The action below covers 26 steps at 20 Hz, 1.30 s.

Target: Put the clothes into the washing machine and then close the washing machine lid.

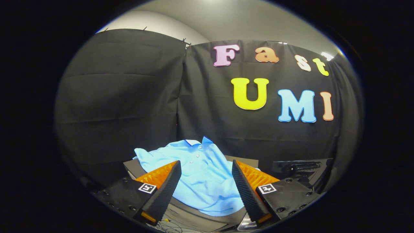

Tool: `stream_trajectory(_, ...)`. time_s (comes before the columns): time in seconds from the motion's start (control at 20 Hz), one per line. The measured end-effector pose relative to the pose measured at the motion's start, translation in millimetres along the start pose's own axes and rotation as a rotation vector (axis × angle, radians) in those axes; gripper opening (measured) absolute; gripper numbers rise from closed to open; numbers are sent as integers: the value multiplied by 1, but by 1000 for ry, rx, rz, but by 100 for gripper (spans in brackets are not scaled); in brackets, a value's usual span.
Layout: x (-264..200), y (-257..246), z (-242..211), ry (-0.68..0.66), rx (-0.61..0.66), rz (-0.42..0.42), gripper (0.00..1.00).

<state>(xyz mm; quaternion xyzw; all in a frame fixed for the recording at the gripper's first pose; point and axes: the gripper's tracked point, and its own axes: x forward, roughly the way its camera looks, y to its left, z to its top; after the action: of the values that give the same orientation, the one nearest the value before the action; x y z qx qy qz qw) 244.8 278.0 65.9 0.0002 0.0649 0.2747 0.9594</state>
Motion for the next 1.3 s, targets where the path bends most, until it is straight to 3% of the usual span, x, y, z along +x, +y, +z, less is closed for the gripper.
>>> stream_trajectory(0.35,54,27,-3,124,2,97,98)
stream_trajectory(1.05,132,35,-29,423,41,158,98)
stream_trajectory(1.3,146,31,-53,537,-14,172,97)
